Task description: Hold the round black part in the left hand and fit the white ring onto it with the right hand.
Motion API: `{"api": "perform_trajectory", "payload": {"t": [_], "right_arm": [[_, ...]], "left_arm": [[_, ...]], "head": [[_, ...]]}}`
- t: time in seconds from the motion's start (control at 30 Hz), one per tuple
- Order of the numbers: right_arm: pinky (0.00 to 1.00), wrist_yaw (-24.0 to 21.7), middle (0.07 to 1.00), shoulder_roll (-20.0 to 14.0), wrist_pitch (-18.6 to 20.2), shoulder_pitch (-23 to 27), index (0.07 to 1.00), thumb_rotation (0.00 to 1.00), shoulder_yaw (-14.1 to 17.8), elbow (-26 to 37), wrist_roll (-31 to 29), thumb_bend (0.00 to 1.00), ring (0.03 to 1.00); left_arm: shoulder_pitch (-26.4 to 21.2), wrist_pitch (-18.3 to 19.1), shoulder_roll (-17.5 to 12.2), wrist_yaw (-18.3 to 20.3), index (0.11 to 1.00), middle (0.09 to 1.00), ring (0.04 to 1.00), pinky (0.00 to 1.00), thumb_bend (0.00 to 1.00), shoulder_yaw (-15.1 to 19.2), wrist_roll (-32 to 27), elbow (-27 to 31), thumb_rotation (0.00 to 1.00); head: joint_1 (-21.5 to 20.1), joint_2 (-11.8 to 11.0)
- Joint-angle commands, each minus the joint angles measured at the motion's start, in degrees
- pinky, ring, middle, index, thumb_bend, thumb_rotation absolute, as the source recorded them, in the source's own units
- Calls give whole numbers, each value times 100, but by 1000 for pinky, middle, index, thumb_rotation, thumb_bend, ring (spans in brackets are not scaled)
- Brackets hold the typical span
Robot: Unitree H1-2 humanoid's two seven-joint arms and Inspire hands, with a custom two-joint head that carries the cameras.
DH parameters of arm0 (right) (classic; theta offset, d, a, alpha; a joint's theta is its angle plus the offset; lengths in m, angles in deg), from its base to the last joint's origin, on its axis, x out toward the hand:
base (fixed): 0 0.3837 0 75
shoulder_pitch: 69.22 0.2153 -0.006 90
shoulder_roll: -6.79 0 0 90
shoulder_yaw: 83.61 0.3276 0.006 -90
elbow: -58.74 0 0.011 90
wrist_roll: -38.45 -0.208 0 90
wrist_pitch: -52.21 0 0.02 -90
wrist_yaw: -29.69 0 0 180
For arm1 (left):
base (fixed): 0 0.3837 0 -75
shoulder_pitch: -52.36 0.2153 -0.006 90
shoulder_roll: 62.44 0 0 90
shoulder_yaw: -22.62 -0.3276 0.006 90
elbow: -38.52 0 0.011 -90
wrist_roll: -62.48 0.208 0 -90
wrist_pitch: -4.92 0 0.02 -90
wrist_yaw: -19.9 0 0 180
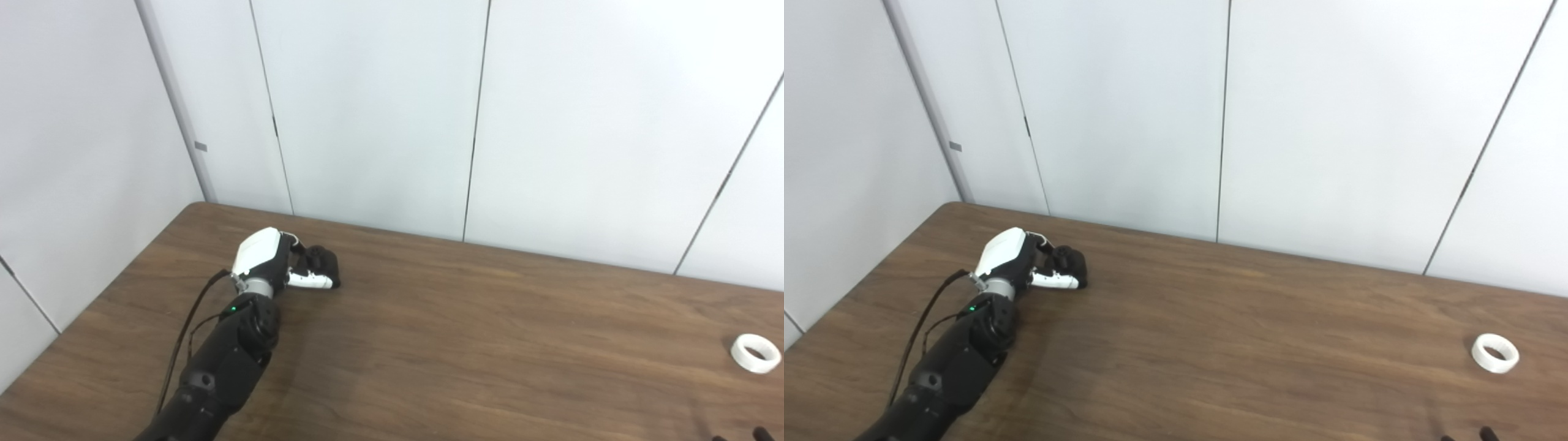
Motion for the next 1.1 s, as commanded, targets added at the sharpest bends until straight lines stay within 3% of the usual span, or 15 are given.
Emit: {"api": "perform_trajectory", "payload": {"t": [0.0,0.1,0.47,0.8,1.07], "right_arm": [[991,-126,920,-54,-138,32,1000,1000,-36,96,-223,464,973],[1000,-105,916,-37,-38,42,1000,1000,-44,126,-166,513,971],[999,28,900,86,267,100,1000,1000,-115,181,9,519,948],[955,147,876,77,174,187,961,1000,-194,104,210,544,920],[963,253,884,151,240,212,951,1000,-306,143,413,562,926]], "left_arm": [[-152,-189,-220,-236,484,771,885,1000,524,17,162,229,52],[-58,-285,-238,-271,484,769,878,1000,524,35,193,424,52],[534,-163,-118,107,484,766,888,1000,524,65,255,1935,52],[1227,-81,172,972,483,775,902,1000,525,-104,327,3658,53],[1639,-222,260,1551,482,769,888,1000,526,-530,604,4483,60]], "head": [[-34,13],[-135,57],[-576,175],[-848,327],[-1134,434]]}}
